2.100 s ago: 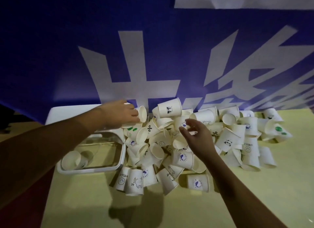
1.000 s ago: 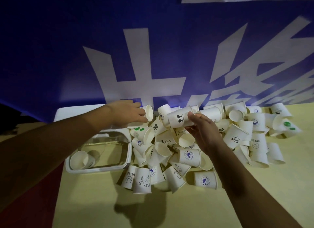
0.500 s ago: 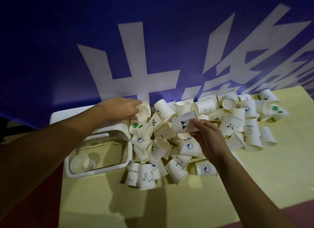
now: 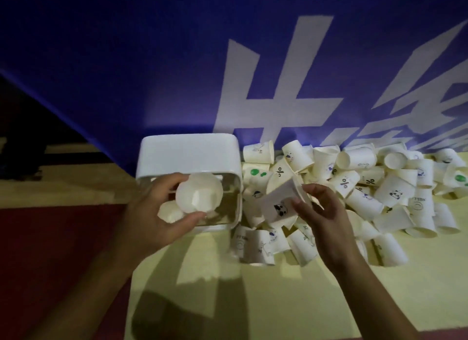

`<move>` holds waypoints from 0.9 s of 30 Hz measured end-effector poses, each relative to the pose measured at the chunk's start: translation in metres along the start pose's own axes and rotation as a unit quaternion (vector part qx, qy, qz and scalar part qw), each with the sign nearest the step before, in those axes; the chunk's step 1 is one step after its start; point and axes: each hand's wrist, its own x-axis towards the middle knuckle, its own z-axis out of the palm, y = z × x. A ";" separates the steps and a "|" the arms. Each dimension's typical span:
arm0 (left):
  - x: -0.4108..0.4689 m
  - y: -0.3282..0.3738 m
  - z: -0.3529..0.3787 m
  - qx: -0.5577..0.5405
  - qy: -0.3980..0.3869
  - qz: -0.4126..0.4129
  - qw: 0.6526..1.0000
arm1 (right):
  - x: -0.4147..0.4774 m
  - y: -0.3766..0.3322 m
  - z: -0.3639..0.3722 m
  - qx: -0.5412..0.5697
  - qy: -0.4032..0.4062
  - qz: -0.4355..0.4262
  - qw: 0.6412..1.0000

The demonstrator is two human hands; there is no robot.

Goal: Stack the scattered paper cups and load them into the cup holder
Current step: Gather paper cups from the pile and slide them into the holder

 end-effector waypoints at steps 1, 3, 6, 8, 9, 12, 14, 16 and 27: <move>-0.022 -0.008 -0.007 -0.015 0.019 -0.045 0.999 | -0.006 0.003 0.016 -0.026 -0.014 -0.013 0.999; -0.059 -0.026 -0.014 -0.023 0.051 -0.105 0.993 | -0.016 0.015 0.044 -0.066 -0.048 -0.036 0.996; -0.098 -0.054 -0.017 -0.007 0.070 -0.140 0.988 | -0.024 0.041 0.084 -0.114 -0.086 -0.058 0.988; -0.112 -0.070 -0.013 0.000 0.083 -0.144 0.986 | -0.026 0.051 0.106 -0.162 -0.098 -0.079 0.979; -0.118 -0.078 -0.011 0.000 0.087 -0.148 0.985 | -0.026 0.055 0.117 -0.179 -0.102 -0.091 0.974; -0.123 -0.097 -0.004 -0.012 0.097 -0.160 0.982 | -0.025 0.065 0.140 -0.195 -0.102 -0.110 0.969; -0.121 -0.108 0.002 -0.021 0.108 -0.160 0.981 | -0.024 0.069 0.150 -0.197 -0.094 -0.110 0.970; -0.115 -0.118 0.008 -0.032 0.116 -0.160 0.980 | -0.024 0.070 0.155 -0.199 -0.084 -0.114 0.970; -0.084 -0.152 0.033 -0.045 0.099 -0.182 0.977 | -0.022 0.084 0.146 -0.196 -0.069 -0.103 0.973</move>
